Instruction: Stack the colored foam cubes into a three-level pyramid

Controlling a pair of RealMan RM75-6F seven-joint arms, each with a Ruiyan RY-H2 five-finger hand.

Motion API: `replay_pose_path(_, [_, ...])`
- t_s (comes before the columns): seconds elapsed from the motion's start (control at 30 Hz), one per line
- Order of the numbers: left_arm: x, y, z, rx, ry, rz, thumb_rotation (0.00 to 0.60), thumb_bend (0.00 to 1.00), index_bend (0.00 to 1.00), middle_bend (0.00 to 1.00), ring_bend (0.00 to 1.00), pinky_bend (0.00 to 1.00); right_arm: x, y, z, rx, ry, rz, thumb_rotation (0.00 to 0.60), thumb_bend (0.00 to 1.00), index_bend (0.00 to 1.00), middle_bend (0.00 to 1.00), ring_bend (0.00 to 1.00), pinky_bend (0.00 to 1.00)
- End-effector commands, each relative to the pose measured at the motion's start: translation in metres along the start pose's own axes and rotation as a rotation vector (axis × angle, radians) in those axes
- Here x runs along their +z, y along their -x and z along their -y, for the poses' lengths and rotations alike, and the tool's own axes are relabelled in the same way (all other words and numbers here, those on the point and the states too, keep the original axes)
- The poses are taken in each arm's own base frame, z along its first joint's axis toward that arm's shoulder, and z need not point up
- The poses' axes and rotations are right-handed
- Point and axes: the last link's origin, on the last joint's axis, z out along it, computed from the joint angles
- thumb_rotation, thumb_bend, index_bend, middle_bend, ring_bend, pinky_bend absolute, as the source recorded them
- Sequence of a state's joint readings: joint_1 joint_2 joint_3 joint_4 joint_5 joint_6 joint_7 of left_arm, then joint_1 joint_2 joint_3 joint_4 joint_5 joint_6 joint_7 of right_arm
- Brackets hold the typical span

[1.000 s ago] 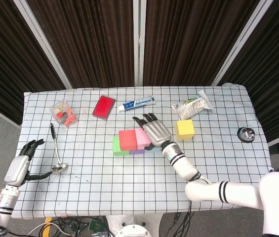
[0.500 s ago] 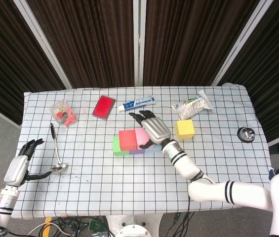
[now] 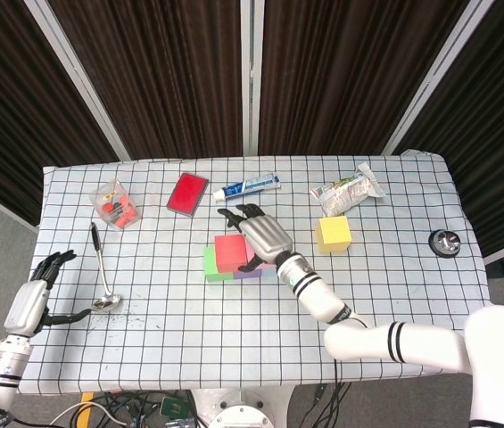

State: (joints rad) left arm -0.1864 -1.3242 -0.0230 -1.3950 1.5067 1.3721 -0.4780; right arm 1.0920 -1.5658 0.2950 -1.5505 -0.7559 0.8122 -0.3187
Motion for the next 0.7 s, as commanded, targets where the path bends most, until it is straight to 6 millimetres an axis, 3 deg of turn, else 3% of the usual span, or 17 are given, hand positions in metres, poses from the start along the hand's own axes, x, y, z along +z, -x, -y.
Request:
replay_pose_path(0.03, [0.0,-0.0001,0.0004,0.0,-0.001,0.0,0.6,0.0,0.06,0.12,0.0,0.06,0.002,0.0014,0.0002,-0.003,0.006,-0.001,0.6,0.0,0.0,0.27,0.0,0.0])
replay_pose_path(0.7, [-0.0001,-0.0007,0.0026,-0.003,-0.003,-0.002,0.6,0.0,0.06,0.12,0.0,0.06,0.0086,0.0026,0.0043,0.041,0.013,-0.014,0.6,0.04,0.0,0.41,0.04,0.0])
